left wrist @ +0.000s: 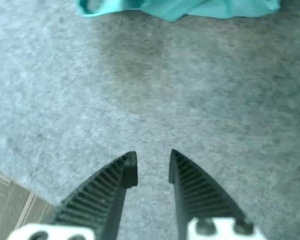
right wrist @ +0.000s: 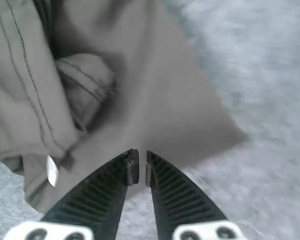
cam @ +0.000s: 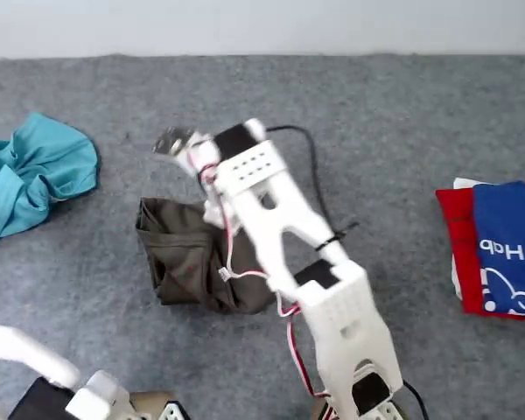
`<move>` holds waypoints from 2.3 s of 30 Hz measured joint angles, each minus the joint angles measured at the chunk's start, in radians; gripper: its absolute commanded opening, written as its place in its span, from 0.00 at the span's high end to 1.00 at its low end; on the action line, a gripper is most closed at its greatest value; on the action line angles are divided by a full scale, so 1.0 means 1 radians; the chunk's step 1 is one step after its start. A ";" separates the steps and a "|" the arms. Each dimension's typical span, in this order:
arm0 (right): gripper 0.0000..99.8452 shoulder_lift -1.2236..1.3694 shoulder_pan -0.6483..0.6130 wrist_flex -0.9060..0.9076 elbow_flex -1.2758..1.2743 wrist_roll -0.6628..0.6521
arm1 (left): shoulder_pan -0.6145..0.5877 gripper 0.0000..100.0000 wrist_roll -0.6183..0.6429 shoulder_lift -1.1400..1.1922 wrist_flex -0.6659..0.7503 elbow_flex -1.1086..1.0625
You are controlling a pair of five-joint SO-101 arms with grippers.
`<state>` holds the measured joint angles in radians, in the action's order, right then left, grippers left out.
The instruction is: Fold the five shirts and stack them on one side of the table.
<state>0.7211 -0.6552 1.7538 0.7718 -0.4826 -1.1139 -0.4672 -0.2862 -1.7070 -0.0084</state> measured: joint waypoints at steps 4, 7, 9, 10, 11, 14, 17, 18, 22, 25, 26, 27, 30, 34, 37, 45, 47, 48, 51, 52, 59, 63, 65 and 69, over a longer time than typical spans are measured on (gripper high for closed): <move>0.97 0.075 -0.176 0.000 0.000 0.002 | -0.089 0.88 0.000 0.000 0.000 0.044; 0.99 0.083 -0.321 0.000 0.054 0.031 | -0.147 0.88 0.000 0.000 0.000 0.066; 0.99 0.083 -0.382 0.000 0.121 0.046 | -0.180 0.88 0.000 0.000 0.000 0.071; 0.99 0.081 -0.391 0.000 0.153 0.049 | -0.192 0.88 0.000 0.000 0.000 0.072; 0.99 0.075 -0.390 0.000 0.181 0.049 | -0.203 0.88 0.000 0.000 0.000 0.072; 0.99 0.040 -0.341 0.000 0.219 0.052 | -0.212 0.88 0.000 0.000 0.000 0.072; 0.99 0.017 -0.232 0.000 0.229 0.055 | -0.212 0.88 0.000 0.000 0.000 0.072; 0.99 0.014 -0.189 0.000 0.229 0.055 | -0.212 0.88 0.000 0.000 0.000 0.072; 0.99 0.005 -0.068 0.000 0.193 0.055 | -0.212 0.88 0.000 0.000 0.000 0.072; 0.99 -0.015 -0.035 0.000 0.112 0.055 | -0.212 0.88 0.000 0.000 0.000 0.072; 0.99 -0.017 -0.021 0.000 0.083 0.055 | -0.212 0.88 0.000 0.000 0.000 0.072; 0.99 -0.017 -0.006 0.000 0.055 0.055 | -0.212 0.88 0.000 0.000 0.000 0.072; 0.99 -0.011 0.048 0.000 0.011 0.055 | -0.212 0.88 0.000 0.000 0.000 0.072; 0.99 0.080 0.135 -0.035 0.009 0.055 | -0.212 0.88 0.000 0.000 0.000 0.072; 0.99 0.126 0.216 -0.086 0.003 0.055 | -0.212 0.88 0.000 0.000 0.000 0.072; 0.99 0.025 0.181 -0.071 0.003 0.057 | -0.212 0.88 0.000 0.000 0.000 0.072; 0.99 -0.025 0.140 -0.028 0.003 0.061 | -0.212 0.88 0.000 0.000 0.000 0.072; 0.99 -0.049 0.120 -0.006 0.002 0.075 | -0.212 0.88 0.000 0.000 0.000 0.072; 0.99 -0.114 0.098 0.000 -0.037 0.149 | -0.212 0.88 0.000 0.000 0.000 0.072; 0.99 -0.133 0.098 0.000 -0.055 0.175 | -0.212 0.88 0.000 0.000 0.000 0.072; 0.99 -0.259 0.063 0.000 -0.313 0.301 | -0.212 0.88 0.000 0.000 0.000 0.072; 0.99 -0.265 0.041 -0.003 -0.479 0.316 | -0.212 0.88 0.000 0.000 0.000 0.072; 0.99 -0.265 0.048 -0.040 -0.559 0.316 | -0.212 0.88 0.000 0.000 0.000 0.072; 0.99 -0.250 0.078 -0.126 -0.651 0.316 | -0.212 0.88 0.000 0.000 0.000 0.072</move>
<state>0.4710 -0.5769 1.6280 0.1212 -0.1665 -1.3257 -0.4672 -0.2862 -1.7070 0.0637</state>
